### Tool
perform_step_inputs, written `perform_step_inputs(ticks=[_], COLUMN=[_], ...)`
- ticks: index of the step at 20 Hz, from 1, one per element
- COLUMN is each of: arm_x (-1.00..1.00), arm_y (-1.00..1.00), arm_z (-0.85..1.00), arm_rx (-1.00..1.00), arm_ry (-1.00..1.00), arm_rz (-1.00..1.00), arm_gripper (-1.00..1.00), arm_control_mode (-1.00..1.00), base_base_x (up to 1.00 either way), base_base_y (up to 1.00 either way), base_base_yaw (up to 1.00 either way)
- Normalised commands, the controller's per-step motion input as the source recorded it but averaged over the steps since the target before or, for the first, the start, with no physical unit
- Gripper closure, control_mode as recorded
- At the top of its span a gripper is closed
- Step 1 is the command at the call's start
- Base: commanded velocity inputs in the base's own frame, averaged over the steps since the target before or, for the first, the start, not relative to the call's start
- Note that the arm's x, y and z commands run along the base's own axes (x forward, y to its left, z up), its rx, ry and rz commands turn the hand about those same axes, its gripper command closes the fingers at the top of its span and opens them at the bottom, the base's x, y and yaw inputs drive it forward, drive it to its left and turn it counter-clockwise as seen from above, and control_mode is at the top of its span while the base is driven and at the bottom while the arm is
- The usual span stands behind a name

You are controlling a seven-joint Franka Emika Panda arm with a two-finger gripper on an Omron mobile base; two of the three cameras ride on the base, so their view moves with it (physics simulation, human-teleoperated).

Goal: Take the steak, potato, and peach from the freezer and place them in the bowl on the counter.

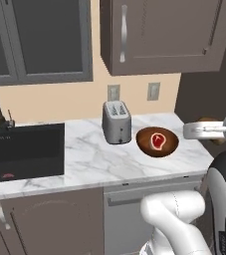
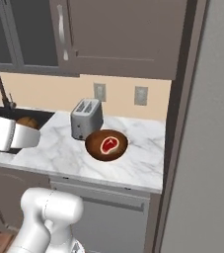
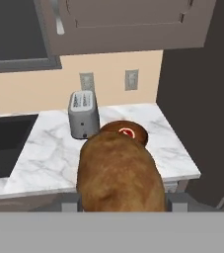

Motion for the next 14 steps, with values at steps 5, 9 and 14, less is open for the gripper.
perform_step_inputs(ticks=[5, 9, 14], arm_x=[0.00, 0.00, 0.00], arm_y=[0.00, 0.00, 0.00], arm_z=[0.00, 0.00, 0.00], arm_rx=[0.00, 0.00, 0.00], arm_ry=[0.00, 0.00, 0.00], arm_rz=[0.00, 0.00, 0.00], arm_gripper=[1.00, 1.00, 1.00], arm_control_mode=[1.00, 1.00, 1.00], base_base_x=[0.38, 0.32, 0.25], base_base_y=[0.00, -0.04, -0.07], base_base_yaw=[0.00, 0.00, 0.00])
